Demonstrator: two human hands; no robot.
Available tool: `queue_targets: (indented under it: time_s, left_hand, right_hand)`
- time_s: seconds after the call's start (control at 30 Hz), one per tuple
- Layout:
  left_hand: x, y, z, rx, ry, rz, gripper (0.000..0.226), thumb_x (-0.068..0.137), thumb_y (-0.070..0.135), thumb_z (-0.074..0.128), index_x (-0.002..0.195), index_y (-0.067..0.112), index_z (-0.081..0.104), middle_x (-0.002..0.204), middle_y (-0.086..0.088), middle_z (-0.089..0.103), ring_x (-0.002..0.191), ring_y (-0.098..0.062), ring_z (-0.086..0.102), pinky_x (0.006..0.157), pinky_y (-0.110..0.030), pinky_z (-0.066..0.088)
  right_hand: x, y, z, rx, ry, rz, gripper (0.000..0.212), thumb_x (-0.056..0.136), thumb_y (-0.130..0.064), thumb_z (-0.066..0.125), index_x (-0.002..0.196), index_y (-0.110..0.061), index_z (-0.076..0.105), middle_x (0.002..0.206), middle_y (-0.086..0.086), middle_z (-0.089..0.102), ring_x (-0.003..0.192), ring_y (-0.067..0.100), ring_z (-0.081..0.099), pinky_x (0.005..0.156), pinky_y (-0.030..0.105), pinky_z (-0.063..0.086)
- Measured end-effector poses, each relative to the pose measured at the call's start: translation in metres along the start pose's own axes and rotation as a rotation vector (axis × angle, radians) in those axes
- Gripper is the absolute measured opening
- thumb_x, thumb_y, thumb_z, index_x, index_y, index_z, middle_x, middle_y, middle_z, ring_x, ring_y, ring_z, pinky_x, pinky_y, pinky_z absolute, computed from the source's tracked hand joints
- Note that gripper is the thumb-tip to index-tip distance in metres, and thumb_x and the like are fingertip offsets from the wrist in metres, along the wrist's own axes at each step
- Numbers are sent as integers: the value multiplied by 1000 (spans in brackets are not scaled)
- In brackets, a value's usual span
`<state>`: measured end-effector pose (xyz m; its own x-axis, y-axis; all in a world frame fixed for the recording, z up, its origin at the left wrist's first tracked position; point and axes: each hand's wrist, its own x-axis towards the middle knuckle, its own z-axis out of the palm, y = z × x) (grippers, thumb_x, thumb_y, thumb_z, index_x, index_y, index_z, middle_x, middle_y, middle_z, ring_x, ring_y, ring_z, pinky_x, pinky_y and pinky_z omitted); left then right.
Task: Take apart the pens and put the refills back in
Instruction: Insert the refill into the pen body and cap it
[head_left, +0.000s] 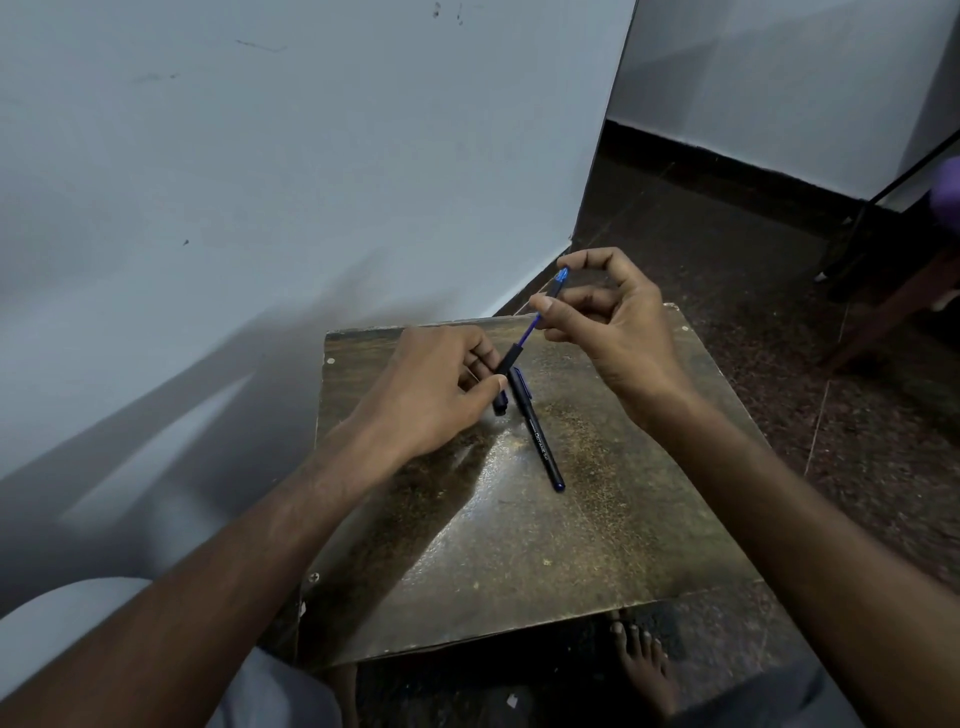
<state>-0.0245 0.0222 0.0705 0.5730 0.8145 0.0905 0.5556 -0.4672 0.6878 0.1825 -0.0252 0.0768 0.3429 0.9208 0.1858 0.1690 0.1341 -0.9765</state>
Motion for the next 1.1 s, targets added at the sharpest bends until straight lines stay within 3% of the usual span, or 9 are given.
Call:
queue_targets:
  time_s: [0.13, 0.3, 0.57, 0.67, 0.77, 0.87, 0.93, 1.0, 1.1]
  left_hand:
    - [1, 0, 0, -18, 17, -9, 14, 97, 23, 82, 101, 31, 72, 86, 19, 71, 73, 10, 67, 65, 2, 47]
    - [1, -1, 1, -76, -6, -15, 18, 97, 20, 82, 111, 30, 76, 87, 23, 72, 78, 18, 70, 64, 2, 48]
    - [0, 3, 3, -96, 43, -1, 12, 97, 29, 80, 107, 35, 82, 95, 16, 83, 82, 7, 75, 69, -2, 50]
    - [1, 3, 3, -105, 28, -22, 12, 97, 32, 80, 109, 34, 83, 95, 17, 83, 82, 9, 74, 70, -4, 48]
    - [2, 1, 1, -121, 22, -42, 12, 97, 32, 81, 108, 34, 83, 95, 17, 82, 83, 9, 74, 72, -6, 48]
    - [2, 0, 2, -138, 2, -48, 7, 95, 31, 83, 100, 36, 82, 87, 17, 83, 79, 8, 76, 64, -2, 50]
    - [1, -1, 3, -146, -6, -48, 5, 95, 32, 84, 98, 36, 82, 84, 18, 82, 79, 10, 76, 64, 0, 50]
    - [1, -1, 4, -157, -5, -55, 5, 95, 33, 84, 99, 35, 83, 84, 18, 82, 78, 11, 75, 63, 1, 49]
    - [3, -2, 2, -165, -4, -70, 8, 94, 32, 85, 91, 39, 81, 81, 19, 82, 76, 13, 74, 62, 2, 46]
  right_hand:
    - [0, 3, 0, -8, -31, -8, 20, 103, -12, 73, 118, 1, 69, 105, 13, 85, 98, 26, 82, 85, 38, 66]
    - [-1, 7, 3, 70, -103, 19, 31, 96, -11, 81, 124, -7, 69, 100, 13, 85, 100, 23, 83, 83, 31, 65]
    - [3, 13, 4, 131, -137, 134, 18, 96, -17, 82, 98, 0, 77, 74, -1, 69, 69, 7, 62, 70, 24, 57]
    - [2, 10, 5, 201, -194, 227, 27, 104, -26, 72, 109, 0, 79, 90, 0, 70, 81, 11, 63, 74, 27, 57]
    - [1, 5, 4, 229, -242, 286, 28, 110, -29, 62, 121, -13, 83, 110, 1, 75, 94, 17, 64, 74, 27, 55]
    - [-2, 7, 8, 146, -147, 294, 17, 101, -33, 75, 97, -20, 85, 104, 2, 76, 91, 15, 61, 71, 26, 51]
    - [-3, 8, 12, 149, -80, 332, 24, 94, -37, 83, 77, -22, 76, 100, 11, 67, 91, 20, 58, 70, 29, 49]
    - [-3, 6, 12, 158, -88, 374, 28, 95, -45, 80, 84, -19, 80, 104, 9, 70, 95, 21, 61, 71, 28, 52]
    - [-2, 2, 10, 175, -161, 381, 30, 106, -43, 65, 115, -24, 86, 122, 4, 80, 102, 17, 67, 72, 26, 56]
